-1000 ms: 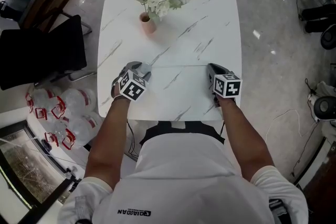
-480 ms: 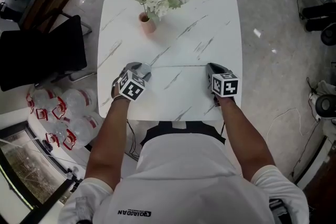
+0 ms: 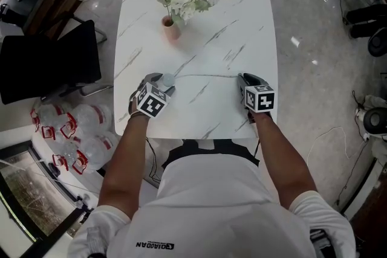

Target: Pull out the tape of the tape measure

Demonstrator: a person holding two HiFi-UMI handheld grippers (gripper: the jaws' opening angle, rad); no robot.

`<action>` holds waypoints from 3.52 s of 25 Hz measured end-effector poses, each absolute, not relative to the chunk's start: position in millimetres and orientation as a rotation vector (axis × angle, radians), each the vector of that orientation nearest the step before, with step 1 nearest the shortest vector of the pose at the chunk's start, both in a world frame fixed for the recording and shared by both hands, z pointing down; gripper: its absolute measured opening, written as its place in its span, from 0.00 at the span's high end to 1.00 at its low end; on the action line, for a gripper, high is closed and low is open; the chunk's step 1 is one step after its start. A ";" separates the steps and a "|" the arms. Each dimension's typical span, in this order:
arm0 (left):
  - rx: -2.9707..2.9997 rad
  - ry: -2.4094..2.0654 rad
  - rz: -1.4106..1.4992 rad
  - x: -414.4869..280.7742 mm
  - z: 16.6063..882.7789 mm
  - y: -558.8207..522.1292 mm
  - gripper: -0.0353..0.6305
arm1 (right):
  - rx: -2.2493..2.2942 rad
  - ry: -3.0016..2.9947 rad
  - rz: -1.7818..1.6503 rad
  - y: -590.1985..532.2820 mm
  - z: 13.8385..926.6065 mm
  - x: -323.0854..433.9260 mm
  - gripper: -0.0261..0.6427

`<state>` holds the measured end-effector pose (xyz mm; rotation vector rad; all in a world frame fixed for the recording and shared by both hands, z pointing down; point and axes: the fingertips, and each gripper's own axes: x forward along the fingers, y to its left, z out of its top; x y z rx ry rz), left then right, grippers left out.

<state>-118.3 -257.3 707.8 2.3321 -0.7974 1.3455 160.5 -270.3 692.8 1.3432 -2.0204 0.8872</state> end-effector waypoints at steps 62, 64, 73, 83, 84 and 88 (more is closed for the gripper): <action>2.712 -1.213 0.385 -85.4 398.4 -184.2 0.93 | 1.289 -2.704 0.478 -176.0 404.3 72.4 0.95; 2.713 -1.209 0.388 -83.6 398.8 -182.7 0.93 | 1.283 -2.703 0.481 -174.8 405.5 72.2 0.95; 2.721 -1.200 0.402 -84.7 400.0 -181.1 0.93 | 1.280 -2.701 0.497 -173.6 407.3 68.0 0.95; 2.725 -1.203 0.406 -84.3 398.9 -184.0 0.93 | 1.277 -2.696 0.499 -175.4 409.2 68.2 0.95; 2.724 -1.204 0.407 -84.4 398.6 -183.7 0.93 | 1.277 -2.696 0.497 -175.2 408.8 68.2 0.95; 2.722 -1.206 0.410 -84.9 399.3 -183.7 0.93 | 1.277 -2.693 0.496 -175.2 409.7 68.3 0.95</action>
